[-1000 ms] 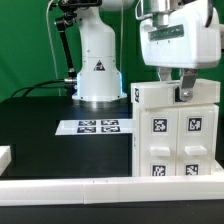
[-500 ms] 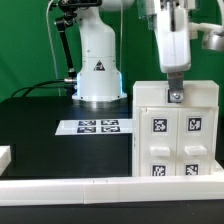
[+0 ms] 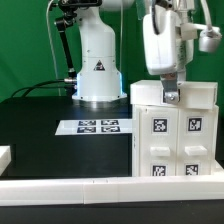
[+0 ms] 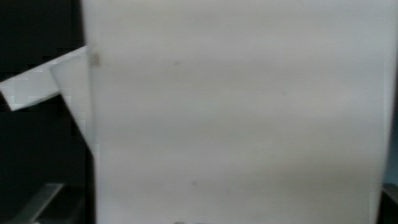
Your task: Assemble cabinet
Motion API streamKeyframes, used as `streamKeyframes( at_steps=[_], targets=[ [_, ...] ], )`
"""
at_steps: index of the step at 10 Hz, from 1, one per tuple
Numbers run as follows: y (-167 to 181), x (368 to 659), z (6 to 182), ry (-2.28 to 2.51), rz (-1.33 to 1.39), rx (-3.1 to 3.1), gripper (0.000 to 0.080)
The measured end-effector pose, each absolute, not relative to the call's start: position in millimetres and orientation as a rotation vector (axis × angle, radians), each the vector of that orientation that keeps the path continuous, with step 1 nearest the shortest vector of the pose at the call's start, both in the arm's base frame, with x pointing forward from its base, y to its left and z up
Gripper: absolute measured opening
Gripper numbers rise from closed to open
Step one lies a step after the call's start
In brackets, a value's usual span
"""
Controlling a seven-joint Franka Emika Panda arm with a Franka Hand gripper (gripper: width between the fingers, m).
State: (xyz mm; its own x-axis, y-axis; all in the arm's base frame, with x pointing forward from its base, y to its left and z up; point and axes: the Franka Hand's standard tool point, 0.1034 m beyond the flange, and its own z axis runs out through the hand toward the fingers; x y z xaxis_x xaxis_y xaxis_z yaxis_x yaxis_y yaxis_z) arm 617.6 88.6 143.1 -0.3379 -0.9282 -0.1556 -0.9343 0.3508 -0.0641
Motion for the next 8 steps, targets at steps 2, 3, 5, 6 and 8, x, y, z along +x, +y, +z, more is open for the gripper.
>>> streamKeyframes(
  at_steps=[2,3,5,6,8],
  targets=[
    [92,620,151.9,2.390,0.052,-1.740,0.0767],
    [96,621,157.0,2.369,0.048,-1.753,0.0793],
    [100,625,167.8,2.328,0.032,-1.770,0.0798],
    [100,629,175.3,2.310,0.013,-1.760,0.0796],
    [100,629,175.1,2.262,0.003,-1.819,0.0796]
  ],
)
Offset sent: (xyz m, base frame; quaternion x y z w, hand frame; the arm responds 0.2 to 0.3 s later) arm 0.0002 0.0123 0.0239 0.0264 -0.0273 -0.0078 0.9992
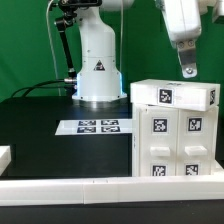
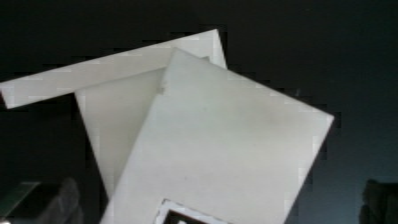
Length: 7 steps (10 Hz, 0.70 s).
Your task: Assemble cabinet
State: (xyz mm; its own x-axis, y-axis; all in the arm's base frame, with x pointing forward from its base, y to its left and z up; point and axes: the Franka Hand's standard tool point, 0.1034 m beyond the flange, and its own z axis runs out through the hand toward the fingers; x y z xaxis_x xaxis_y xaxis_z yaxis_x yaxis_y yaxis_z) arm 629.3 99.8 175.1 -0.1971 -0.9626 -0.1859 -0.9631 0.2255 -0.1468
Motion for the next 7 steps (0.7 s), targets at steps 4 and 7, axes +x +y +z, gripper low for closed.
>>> streamKeyframes(
  at_steps=[4,7],
  targets=[
    [100.4,626.6,174.4,2.021,-0.013,-2.107,0.0796],
    [105.0,626.1,177.7,1.645,-0.036,-2.426,0.0796]
  ],
)
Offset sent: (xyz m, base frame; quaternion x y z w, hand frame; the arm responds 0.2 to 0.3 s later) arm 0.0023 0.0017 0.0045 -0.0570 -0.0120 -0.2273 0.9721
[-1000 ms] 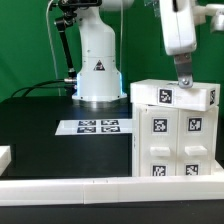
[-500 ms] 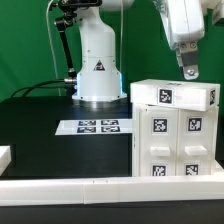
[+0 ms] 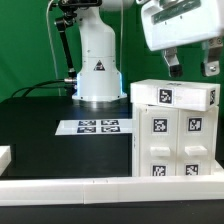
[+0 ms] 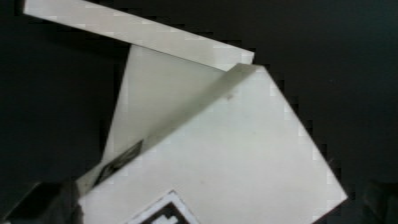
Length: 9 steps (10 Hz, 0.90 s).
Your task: Assemble cabinet
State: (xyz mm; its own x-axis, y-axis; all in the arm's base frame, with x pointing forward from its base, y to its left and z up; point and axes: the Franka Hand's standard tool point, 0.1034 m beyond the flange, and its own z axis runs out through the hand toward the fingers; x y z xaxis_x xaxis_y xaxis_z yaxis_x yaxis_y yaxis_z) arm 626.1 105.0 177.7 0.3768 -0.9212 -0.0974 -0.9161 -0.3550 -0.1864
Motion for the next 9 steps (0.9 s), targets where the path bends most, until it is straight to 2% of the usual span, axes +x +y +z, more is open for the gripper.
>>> streamKeyframes(
  at_steps=[2,8,9],
  targets=[
    [101.5,627.0,179.4,1.283,-0.073,-2.641,0.0796],
    [101.5,627.7,180.3,0.673,-0.135,-2.875,0.0796],
    [102.4,627.0,179.8,0.458,-0.155,-2.939,0.0796]
  ],
)
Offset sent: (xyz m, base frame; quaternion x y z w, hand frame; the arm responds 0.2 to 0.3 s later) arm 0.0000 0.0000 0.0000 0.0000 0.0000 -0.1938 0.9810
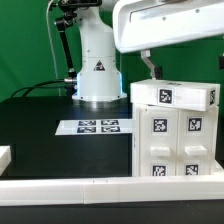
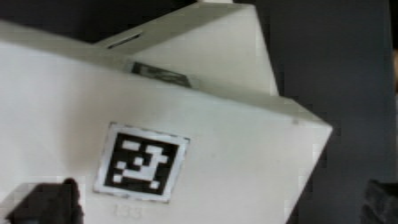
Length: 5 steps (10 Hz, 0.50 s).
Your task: Assemble cabinet
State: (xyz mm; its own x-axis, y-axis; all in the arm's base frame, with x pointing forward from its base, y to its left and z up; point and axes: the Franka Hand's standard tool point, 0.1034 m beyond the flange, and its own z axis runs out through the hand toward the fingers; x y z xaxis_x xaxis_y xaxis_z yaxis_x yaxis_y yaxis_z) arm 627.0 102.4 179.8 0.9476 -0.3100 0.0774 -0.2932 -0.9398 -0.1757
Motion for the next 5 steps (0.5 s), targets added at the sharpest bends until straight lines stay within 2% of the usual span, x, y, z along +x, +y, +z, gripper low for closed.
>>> streamKeyframes(
  at_steps=[5],
  targets=[
    [99.5,625.2,176.6,-0.402,-0.196,-3.036,0.0796]
  ],
)
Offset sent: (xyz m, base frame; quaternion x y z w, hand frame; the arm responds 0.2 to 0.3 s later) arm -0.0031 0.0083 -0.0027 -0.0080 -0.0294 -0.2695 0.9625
